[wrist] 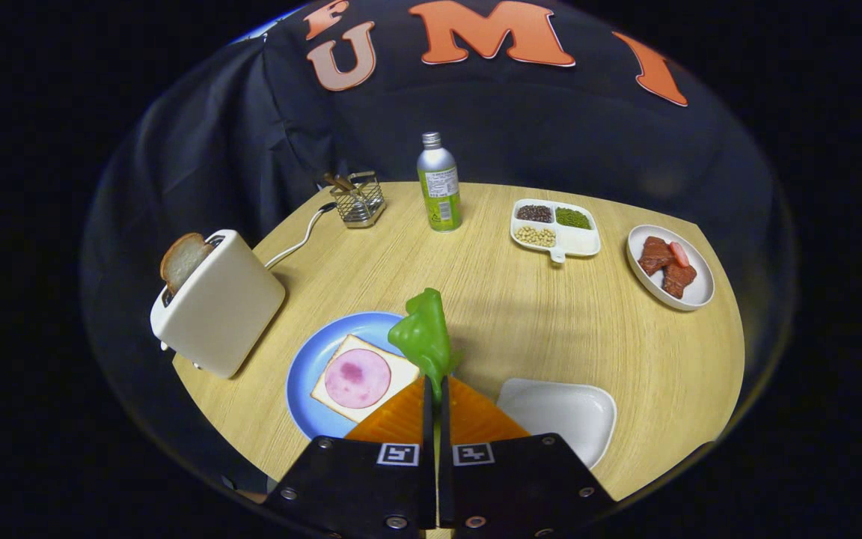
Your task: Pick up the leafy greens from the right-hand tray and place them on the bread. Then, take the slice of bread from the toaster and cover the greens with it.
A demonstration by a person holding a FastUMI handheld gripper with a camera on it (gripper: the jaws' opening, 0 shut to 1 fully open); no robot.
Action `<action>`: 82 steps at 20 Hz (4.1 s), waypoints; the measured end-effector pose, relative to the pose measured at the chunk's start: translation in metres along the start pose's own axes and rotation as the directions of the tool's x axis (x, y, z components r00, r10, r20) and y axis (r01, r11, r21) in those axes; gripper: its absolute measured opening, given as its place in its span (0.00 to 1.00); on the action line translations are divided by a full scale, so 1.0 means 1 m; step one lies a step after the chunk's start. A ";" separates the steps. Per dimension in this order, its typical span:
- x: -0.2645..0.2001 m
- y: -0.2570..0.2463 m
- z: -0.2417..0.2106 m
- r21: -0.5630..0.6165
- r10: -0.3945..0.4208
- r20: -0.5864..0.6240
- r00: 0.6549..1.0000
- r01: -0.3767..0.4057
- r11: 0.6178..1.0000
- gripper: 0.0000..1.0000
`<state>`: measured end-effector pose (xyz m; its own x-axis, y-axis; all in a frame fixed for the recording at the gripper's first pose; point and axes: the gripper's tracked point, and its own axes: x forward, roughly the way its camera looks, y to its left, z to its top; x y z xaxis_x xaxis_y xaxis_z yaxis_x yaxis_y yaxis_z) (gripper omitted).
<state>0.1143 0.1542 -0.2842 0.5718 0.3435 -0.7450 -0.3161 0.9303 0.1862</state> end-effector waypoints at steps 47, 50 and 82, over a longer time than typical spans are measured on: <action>-0.024 0.297 0.123 -0.008 0.133 -0.131 0.982 -0.135 0.991 0.83; -0.012 0.315 0.129 -0.012 0.115 -0.156 0.981 -0.118 0.993 0.82; -0.030 0.333 0.171 0.176 0.252 -0.057 0.966 -0.238 0.955 0.14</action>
<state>0.1215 0.4757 -0.0908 0.4294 0.5586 -0.7096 -0.3052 0.8293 0.4681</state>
